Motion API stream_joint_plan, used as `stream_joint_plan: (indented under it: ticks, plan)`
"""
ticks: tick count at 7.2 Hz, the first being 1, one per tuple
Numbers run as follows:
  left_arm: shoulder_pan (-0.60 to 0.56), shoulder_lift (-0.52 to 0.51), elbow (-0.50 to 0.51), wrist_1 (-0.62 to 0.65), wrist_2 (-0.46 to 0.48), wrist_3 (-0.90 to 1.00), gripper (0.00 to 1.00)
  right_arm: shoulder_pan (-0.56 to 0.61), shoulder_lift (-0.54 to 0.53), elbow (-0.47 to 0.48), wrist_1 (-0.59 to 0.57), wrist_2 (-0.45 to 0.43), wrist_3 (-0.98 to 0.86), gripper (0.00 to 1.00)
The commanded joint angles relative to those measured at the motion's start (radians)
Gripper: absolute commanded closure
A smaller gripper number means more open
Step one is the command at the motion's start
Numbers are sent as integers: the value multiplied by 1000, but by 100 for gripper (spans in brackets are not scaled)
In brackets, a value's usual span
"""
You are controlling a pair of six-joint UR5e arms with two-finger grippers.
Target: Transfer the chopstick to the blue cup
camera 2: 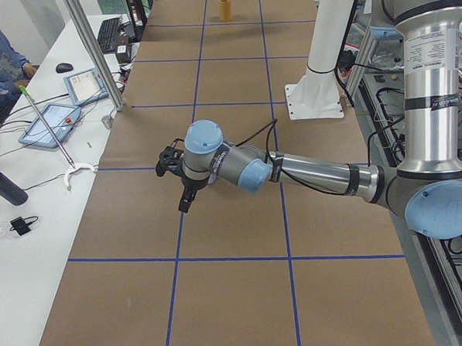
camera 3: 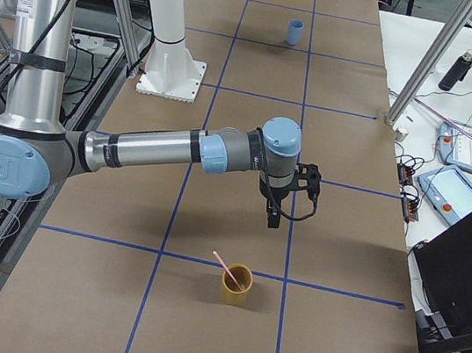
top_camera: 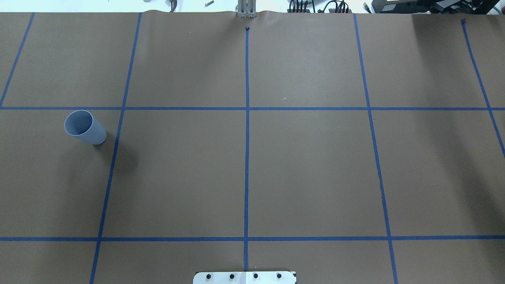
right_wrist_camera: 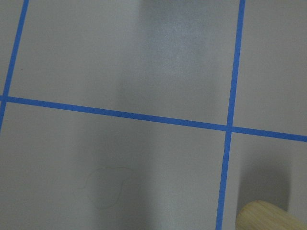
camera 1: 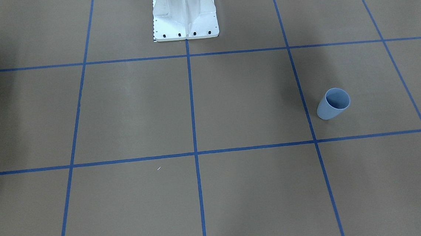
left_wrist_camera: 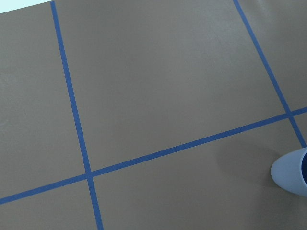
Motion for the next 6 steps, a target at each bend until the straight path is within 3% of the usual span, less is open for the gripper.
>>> stream_joint_plan:
  ticks: [1,4,6]
  plan:
    - [0,-1,20,-5,-4,1,2,0,-6,-23,85,4,3,0]
    - [1,-1,29,-8,-35,0,2,2,-50,10,108,10,6,0]
    - [1,-1,36,-13,-40,12,2,63,-82,56,110,12,6,0]
